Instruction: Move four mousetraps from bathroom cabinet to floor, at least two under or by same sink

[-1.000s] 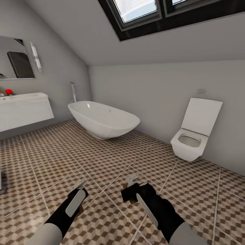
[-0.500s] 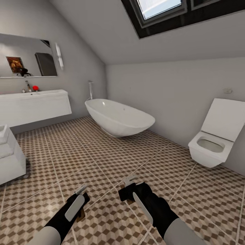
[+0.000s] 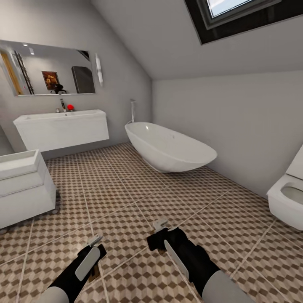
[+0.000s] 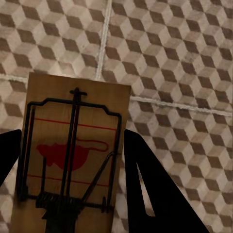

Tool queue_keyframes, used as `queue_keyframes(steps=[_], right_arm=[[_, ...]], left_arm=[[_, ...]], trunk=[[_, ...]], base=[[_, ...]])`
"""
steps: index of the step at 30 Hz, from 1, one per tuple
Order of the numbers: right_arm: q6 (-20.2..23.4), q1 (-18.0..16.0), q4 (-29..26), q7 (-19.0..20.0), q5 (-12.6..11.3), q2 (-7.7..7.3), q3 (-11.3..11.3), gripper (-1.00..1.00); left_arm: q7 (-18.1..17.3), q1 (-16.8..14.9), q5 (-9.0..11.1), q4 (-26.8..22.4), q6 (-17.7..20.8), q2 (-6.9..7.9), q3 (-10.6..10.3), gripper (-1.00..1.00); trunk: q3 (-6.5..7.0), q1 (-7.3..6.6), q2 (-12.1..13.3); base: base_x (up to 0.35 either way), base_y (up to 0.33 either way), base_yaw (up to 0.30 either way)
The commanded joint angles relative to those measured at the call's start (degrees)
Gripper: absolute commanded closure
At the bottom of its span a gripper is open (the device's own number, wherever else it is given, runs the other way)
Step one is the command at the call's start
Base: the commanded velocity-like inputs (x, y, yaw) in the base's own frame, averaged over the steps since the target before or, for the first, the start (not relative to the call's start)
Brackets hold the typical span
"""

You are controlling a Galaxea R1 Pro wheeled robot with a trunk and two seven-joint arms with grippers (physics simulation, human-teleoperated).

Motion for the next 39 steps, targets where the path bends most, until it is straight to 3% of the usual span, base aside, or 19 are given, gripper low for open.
queue_keyframes(steps=[1,24,26,31,35,39], right_arm=[[-0.13,0.00,0.08,0.06,-0.10,0.02,0.01,1.00],[-2.58,-0.10,1.98,-0.36,-0.37,0.48,-0.23,1.00],[-5.06,-2.32,8.26,-0.44,-0.55,1.88,-0.41,1.00],[-11.71,-6.65,19.37,-0.41,-0.87,2.70,-0.63,1.00],[-14.24,-7.28,20.95,0.10,-0.95,2.42,-0.84,1.00],[-17.89,-6.76,18.65,0.25,-0.95,0.41,-0.73,1.00]], left_arm=[[-0.16,0.01,-0.16,0.00,0.13,0.01,0.01,1.00],[-0.29,0.02,-0.03,0.00,0.13,-0.18,-0.23,1.00],[-0.41,-0.01,-0.05,0.00,0.15,-0.34,-2.30,1.00],[-0.46,-0.18,-0.13,-0.36,-0.05,-0.66,-7.73,1.00],[-0.20,-0.22,-0.29,-1.37,-0.37,-0.83,-9.20,1.00],[0.25,-0.05,-2.13,-4.34,-0.43,-0.90,-10.89,1.00]], trunk=[[-0.01,0.00,0.00],[-0.59,0.00,0.00],[-0.65,0.00,0.00],[-0.81,0.00,0.00],[-0.93,0.00,0.00],[-1.04,0.00,0.00]], base=[[0.323,0.140,0.281],[0.329,0.124,0.280],[0.345,0.014,0.279],[0.347,0.005,0.279],[0.349,0.001,0.279],[0.350,0.000,0.247]])
